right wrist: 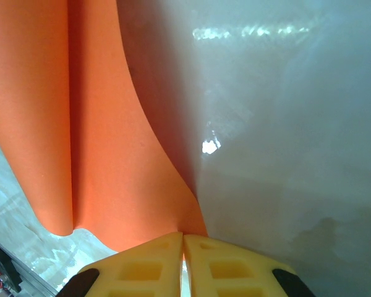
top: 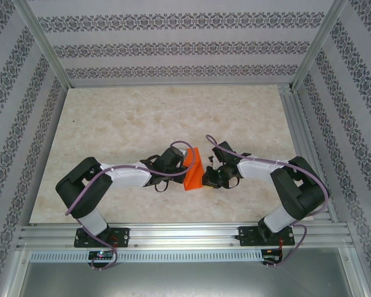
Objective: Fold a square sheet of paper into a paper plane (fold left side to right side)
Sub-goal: Fold the triangle a second time at the center of the table.
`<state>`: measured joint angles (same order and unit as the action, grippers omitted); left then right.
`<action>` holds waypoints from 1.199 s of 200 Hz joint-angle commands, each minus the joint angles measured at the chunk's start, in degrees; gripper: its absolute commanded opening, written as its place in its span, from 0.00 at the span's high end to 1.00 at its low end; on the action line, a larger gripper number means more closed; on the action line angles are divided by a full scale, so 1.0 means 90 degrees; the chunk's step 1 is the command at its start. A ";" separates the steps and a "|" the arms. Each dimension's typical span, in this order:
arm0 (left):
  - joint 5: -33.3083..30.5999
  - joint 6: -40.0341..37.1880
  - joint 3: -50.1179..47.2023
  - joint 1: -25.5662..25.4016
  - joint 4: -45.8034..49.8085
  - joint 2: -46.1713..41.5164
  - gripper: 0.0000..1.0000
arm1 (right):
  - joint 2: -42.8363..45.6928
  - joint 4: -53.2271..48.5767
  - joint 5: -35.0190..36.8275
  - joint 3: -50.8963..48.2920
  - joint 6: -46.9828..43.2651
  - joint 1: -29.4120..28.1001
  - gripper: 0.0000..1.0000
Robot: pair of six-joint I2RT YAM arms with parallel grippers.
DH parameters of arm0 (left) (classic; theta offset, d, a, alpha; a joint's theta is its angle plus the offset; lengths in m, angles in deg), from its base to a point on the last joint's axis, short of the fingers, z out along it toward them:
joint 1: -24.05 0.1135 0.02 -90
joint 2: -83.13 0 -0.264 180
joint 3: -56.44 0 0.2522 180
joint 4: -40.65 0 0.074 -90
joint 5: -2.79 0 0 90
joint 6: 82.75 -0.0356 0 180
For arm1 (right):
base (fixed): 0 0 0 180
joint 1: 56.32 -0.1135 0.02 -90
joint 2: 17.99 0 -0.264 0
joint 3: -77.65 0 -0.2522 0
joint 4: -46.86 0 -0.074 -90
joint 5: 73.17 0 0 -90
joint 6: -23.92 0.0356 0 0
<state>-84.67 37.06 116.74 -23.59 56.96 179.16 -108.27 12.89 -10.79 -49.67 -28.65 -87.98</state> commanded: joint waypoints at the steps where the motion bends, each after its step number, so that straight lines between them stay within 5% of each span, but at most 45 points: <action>1: 0.0014 -0.0197 0.0226 0.0068 -0.0167 0.0007 1.00 | -0.0291 -0.0291 0.0444 -0.0085 -0.0096 -0.0135 0.88; 240: -0.0235 -0.0196 0.0154 0.0068 0.0021 0.0305 1.00 | -0.0346 -0.0392 0.0474 -0.0008 -0.0148 -0.0154 0.87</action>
<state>-86.22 35.96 118.69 -23.59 57.09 181.24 -108.71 12.13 -10.63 -48.95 -28.67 -88.22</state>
